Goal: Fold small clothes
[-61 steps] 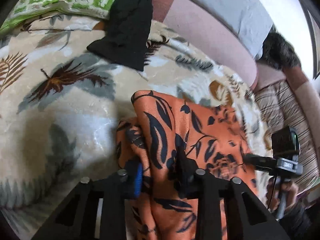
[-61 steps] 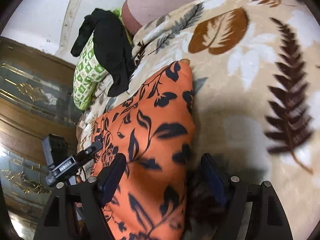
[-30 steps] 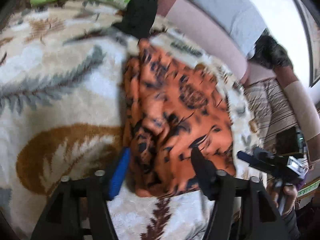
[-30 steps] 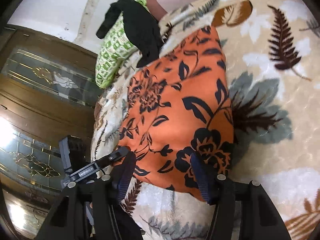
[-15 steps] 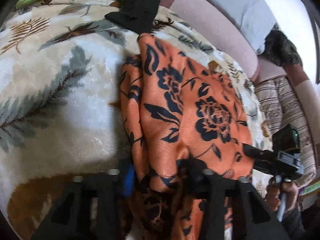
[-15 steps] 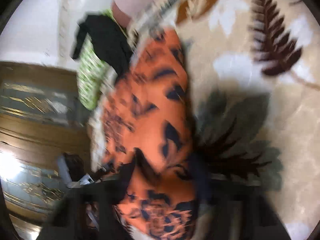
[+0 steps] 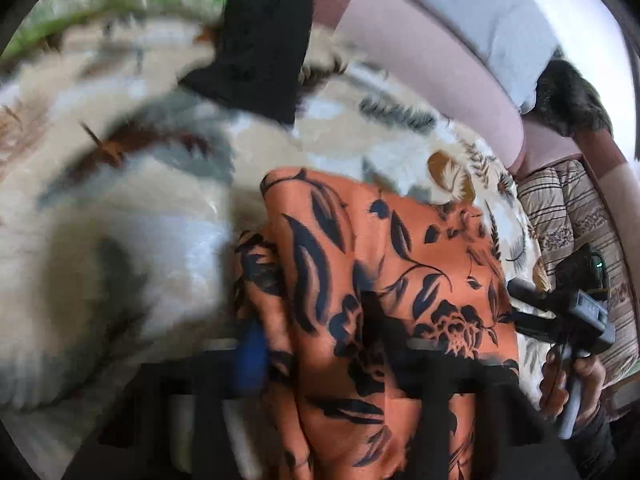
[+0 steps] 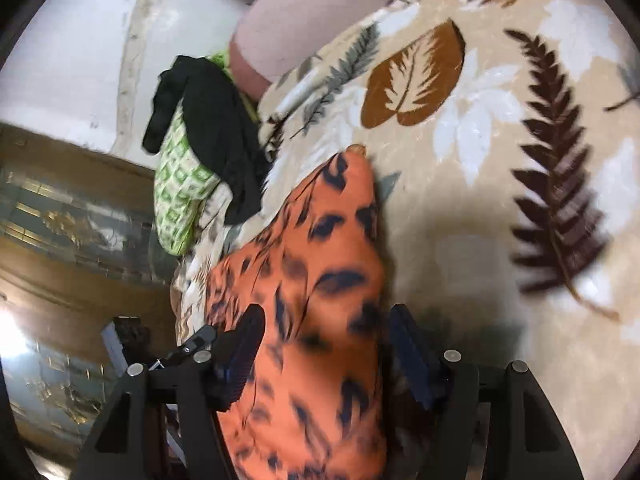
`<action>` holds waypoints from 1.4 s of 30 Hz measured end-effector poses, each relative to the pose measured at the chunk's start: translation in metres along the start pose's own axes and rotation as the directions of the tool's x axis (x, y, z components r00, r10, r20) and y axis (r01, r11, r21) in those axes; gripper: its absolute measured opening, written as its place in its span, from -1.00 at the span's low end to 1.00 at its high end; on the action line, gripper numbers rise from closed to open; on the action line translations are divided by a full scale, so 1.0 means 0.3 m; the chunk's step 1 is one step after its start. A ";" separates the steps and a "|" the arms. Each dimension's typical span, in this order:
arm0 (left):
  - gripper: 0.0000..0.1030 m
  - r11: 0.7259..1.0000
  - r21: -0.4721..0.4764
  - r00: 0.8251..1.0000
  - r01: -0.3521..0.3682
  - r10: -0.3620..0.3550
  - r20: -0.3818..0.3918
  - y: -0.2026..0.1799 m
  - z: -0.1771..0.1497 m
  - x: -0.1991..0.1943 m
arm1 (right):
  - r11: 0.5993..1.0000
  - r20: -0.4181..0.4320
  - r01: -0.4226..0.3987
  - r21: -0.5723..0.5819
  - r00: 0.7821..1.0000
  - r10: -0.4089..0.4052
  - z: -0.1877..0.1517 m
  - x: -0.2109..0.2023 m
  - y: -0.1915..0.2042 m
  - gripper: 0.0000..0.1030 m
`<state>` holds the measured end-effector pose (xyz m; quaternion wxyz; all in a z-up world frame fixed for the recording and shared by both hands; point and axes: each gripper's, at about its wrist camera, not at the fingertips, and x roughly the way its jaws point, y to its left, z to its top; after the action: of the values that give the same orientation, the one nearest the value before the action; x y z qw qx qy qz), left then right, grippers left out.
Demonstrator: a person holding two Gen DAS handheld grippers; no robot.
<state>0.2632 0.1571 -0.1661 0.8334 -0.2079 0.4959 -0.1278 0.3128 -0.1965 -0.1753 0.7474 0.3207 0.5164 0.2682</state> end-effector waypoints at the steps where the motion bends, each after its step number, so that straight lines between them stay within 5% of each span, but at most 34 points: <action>1: -0.48 1.000 0.002 1.000 0.007 -0.007 0.018 -0.002 0.005 -0.005 | 1.000 -0.047 -0.004 0.011 0.999 0.005 0.004 0.047 -0.013 -0.21; 2: -0.49 1.000 0.026 0.999 0.001 -0.001 0.032 -0.015 0.008 -0.017 | 1.000 -0.050 0.019 0.006 0.999 -0.018 0.002 0.062 -0.011 -0.46; 5: -0.43 0.996 0.084 0.999 -0.009 0.005 0.050 -0.037 0.000 -0.039 | 0.999 -0.001 0.042 -0.021 0.999 -0.042 -0.018 0.030 0.021 -0.46; 6: -0.16 0.998 0.054 1.000 -0.018 0.017 0.022 -0.016 0.001 -0.016 | 0.998 0.002 0.056 -0.032 0.998 -0.056 -0.023 0.034 0.021 -0.45; 8: -0.07 1.000 -0.028 1.000 0.010 -0.009 0.025 0.028 -0.006 -0.023 | 0.998 -0.011 0.054 0.016 0.999 -0.054 -0.036 0.045 -0.006 -0.19; 9: 0.09 0.999 -0.044 0.999 0.011 -0.010 0.033 0.027 -0.014 -0.045 | 0.997 -0.018 0.063 0.043 0.998 -0.062 -0.044 0.035 -0.011 0.22; 10: 0.20 0.999 -0.042 0.999 -0.011 0.013 0.045 0.021 -0.027 -0.079 | 0.998 -0.008 0.064 0.028 0.998 -0.064 -0.058 0.005 0.004 0.26; 13: 0.21 0.998 0.010 0.994 -0.057 0.056 0.095 -0.012 -0.114 -0.184 | 0.991 0.046 0.089 -0.095 0.995 -0.085 -0.122 -0.116 0.084 0.26; 17: 0.21 0.992 0.095 0.991 -0.082 0.072 0.112 -0.086 -0.285 -0.272 | 0.989 0.031 -0.055 -0.136 0.998 0.059 -0.248 -0.211 0.179 0.26; 19: 0.21 0.986 0.088 0.986 -0.139 0.130 0.100 -0.097 -0.360 -0.253 | 0.985 -0.039 -0.121 -0.124 0.992 0.117 -0.313 -0.171 0.195 0.30; 22: 0.25 0.982 0.013 0.981 -0.191 0.190 0.035 -0.040 -0.414 -0.200 | 0.995 -0.121 -0.090 -0.052 0.989 0.083 -0.357 -0.046 0.112 0.34; 24: 0.25 0.985 -0.008 0.984 -0.170 0.170 0.053 -0.044 -0.429 -0.228 | 0.994 -0.098 -0.109 0.007 0.989 0.109 -0.370 -0.057 0.099 0.34; 30: 0.28 0.971 0.057 0.968 -0.233 0.226 0.108 -0.114 -0.429 -0.289 | 0.987 0.005 -0.025 -0.158 1.000 0.026 -0.406 -0.184 0.190 0.41; 42: 0.28 0.946 0.108 0.945 -0.307 0.288 0.157 -0.171 -0.405 -0.294 | 0.996 0.054 0.050 -0.067 0.997 -0.047 -0.335 -0.209 0.057 0.41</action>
<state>0.1141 0.1223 -0.1250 0.8874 -0.0840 0.4530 -0.0177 0.1965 -0.2110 -0.1511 0.7773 0.2893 0.4949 0.2591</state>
